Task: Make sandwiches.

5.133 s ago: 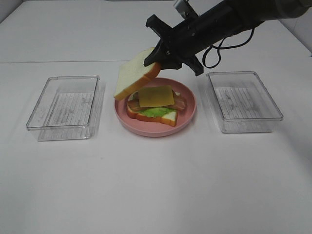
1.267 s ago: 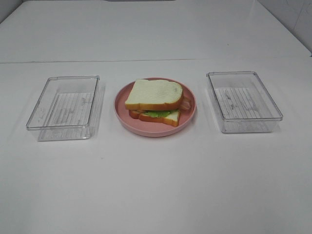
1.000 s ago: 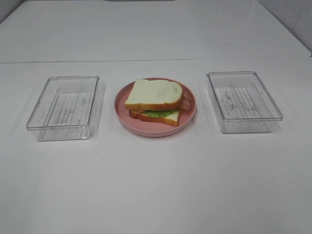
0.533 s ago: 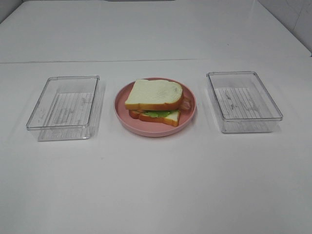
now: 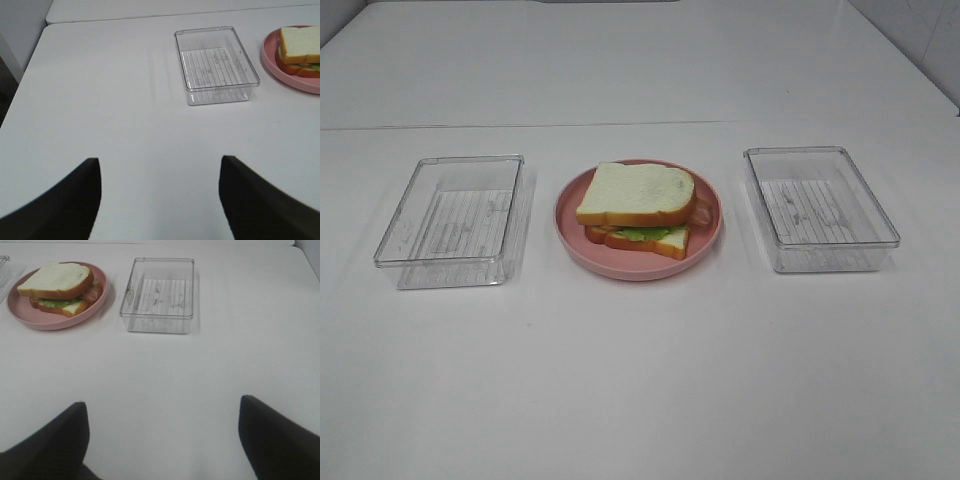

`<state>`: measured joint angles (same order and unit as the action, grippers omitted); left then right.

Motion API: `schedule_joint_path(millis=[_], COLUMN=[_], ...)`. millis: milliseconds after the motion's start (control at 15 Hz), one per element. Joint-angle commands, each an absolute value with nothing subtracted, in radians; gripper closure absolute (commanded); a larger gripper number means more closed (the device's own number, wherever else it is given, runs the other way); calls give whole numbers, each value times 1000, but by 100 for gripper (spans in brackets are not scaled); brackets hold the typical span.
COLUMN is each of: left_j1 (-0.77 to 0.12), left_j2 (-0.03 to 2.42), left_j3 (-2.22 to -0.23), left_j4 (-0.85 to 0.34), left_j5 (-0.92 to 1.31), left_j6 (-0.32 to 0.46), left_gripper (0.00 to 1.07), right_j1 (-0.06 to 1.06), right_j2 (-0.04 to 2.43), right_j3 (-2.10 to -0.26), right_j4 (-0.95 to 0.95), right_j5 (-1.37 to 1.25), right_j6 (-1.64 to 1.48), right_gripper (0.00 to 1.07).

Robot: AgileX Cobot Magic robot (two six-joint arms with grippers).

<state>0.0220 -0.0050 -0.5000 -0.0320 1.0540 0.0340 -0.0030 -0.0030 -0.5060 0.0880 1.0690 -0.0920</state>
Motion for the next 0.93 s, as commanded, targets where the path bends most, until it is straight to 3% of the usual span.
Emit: schedule_joint_path(millis=[67,933], left_j1=[27,27], left_j2=[-28,-28], left_j3=[-498,-498], left_j4=[-38,-52], left_j5=[1044,1044], left_j6=[35,42], left_gripper=[41,41], right_j1=[-9,-9], right_j2=[-16,-15], right_j3=[-503,-503], right_j4=[96,96], right_j5=[1060,1060], right_j6=[-100,-99], right_gripper=[29,30])
